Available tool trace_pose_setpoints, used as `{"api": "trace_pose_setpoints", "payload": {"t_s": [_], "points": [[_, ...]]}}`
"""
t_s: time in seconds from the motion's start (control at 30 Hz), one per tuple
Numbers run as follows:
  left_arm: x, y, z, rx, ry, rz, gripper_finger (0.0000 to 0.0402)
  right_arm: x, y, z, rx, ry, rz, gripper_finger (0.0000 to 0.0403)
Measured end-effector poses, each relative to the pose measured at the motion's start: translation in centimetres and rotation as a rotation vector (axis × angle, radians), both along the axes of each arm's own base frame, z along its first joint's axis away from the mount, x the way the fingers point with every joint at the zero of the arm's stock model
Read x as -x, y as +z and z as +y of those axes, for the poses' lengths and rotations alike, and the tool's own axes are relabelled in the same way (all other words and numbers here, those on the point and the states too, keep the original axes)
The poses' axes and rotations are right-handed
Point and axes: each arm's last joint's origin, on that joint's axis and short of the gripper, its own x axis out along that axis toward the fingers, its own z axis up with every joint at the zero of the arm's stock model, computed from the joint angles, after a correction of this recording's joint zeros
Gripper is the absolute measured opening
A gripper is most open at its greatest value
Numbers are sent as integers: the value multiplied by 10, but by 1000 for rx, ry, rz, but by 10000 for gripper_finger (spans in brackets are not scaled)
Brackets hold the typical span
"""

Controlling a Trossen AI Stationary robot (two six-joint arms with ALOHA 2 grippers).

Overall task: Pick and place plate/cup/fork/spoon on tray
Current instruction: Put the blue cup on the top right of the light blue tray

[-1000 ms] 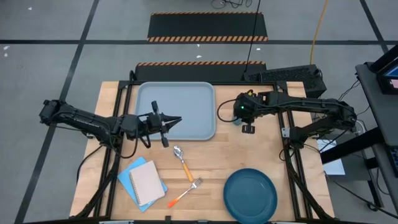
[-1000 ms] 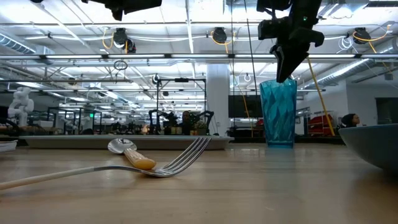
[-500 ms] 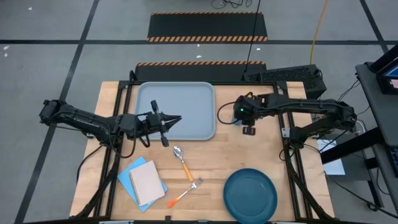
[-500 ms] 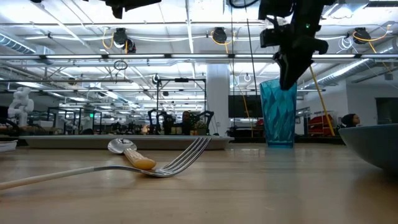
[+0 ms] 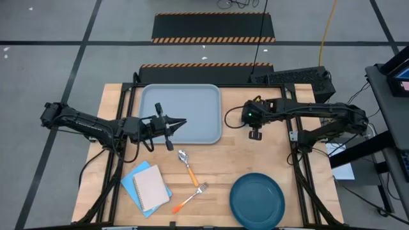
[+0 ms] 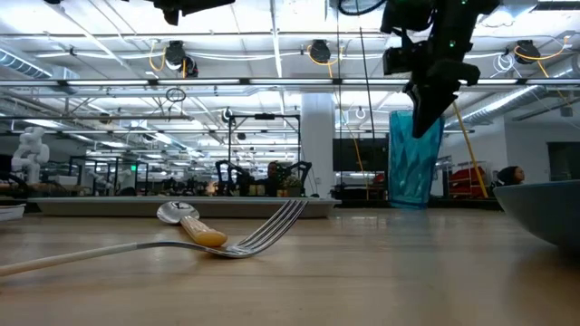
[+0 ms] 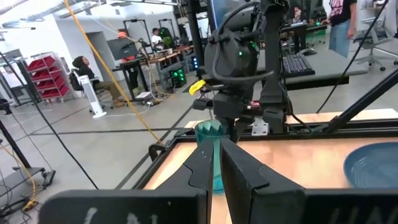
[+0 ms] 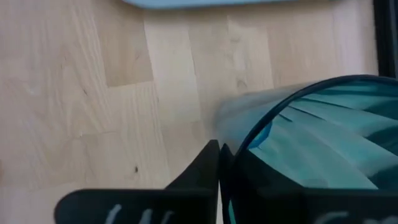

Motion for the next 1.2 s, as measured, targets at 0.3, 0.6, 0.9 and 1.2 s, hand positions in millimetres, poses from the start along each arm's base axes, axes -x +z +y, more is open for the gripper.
{"api": "trace_pose_setpoints", "payload": {"t_s": [0.3,0.6,0.9,1.2], "points": [[-1,0,5,3,25,-2,33,-5,36,23,8,62,-139,3],[-1,0,6,18,28,-2,33,-12,92,37,52,128,-302,3],[0,0,3,25,11,-2,33,-11,123,37,76,150,-393,2],[0,-3,2,38,9,17,33,-13,134,32,145,223,-435,2]]}}
